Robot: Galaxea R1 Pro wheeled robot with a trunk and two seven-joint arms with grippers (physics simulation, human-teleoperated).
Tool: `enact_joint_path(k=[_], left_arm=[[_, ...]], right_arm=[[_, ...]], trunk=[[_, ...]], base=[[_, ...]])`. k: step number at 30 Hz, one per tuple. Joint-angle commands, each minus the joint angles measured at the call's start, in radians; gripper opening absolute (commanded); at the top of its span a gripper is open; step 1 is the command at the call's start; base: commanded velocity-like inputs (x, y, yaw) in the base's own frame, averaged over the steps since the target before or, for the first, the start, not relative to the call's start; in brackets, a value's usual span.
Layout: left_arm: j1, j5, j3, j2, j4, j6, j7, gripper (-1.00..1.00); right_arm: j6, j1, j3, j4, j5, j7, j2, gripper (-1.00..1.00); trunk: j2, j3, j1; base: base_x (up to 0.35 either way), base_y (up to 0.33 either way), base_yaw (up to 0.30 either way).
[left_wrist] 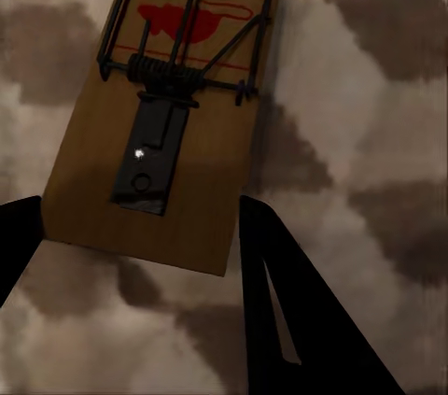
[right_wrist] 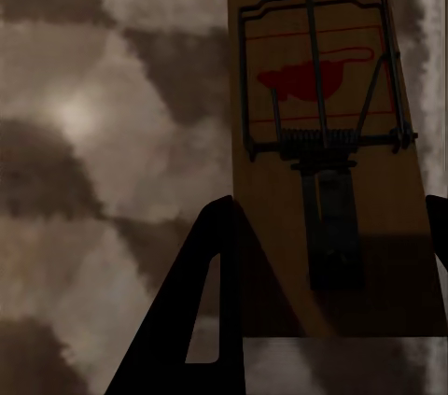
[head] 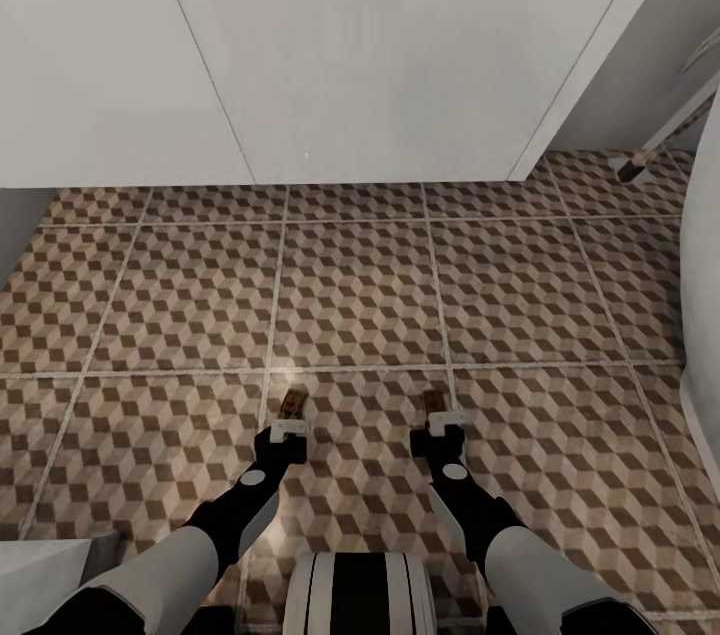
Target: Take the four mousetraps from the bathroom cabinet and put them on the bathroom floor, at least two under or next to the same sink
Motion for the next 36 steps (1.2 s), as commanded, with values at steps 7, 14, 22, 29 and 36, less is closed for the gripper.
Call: enact_joint_path(k=[7, 14, 22, 29, 36], left_arm=[[-0.001, -0.015, -0.008, 0.003, 0.017, -0.043, 0.109, -1.00], [-0.001, -0.089, -0.011, 0.002, 0.018, -0.099, 0.152, -1.00], [0.000, -0.101, -0.012, 0.001, 0.016, -0.109, 0.153, -1.00], [-0.002, -0.099, -0.011, 0.005, 0.036, -0.099, 0.125, -1.00], [-0.002, -0.093, -0.008, 0.032, 0.080, -0.093, -0.078, -1.00]], right_arm=[[-0.027, -0.001, 0.008, 0.001, -0.002, -0.009, -0.002, -1.00], [-0.028, -0.001, 0.009, 0.002, -0.002, -0.009, -0.002, -1.00], [-0.029, -0.001, 0.010, 0.003, -0.004, -0.008, -0.004, -1.00], [-0.024, -0.001, 0.011, 0.022, -0.009, 0.022, -0.003, -1.00], [-0.028, -0.001, 0.009, 0.043, -0.005, 0.082, -0.004, -1.00]], trunk=[[0.000, 0.000, 0.000], [0.000, 0.000, 0.000], [0.000, 0.000, 0.000], [0.000, 0.000, 0.000], [0.000, 0.000, 0.000]], base=[[0.000, 0.000, 0.000], [0.000, 0.000, 0.000], [0.000, 0.000, 0.000], [0.000, 0.000, 0.000], [0.000, 0.000, 0.000]])
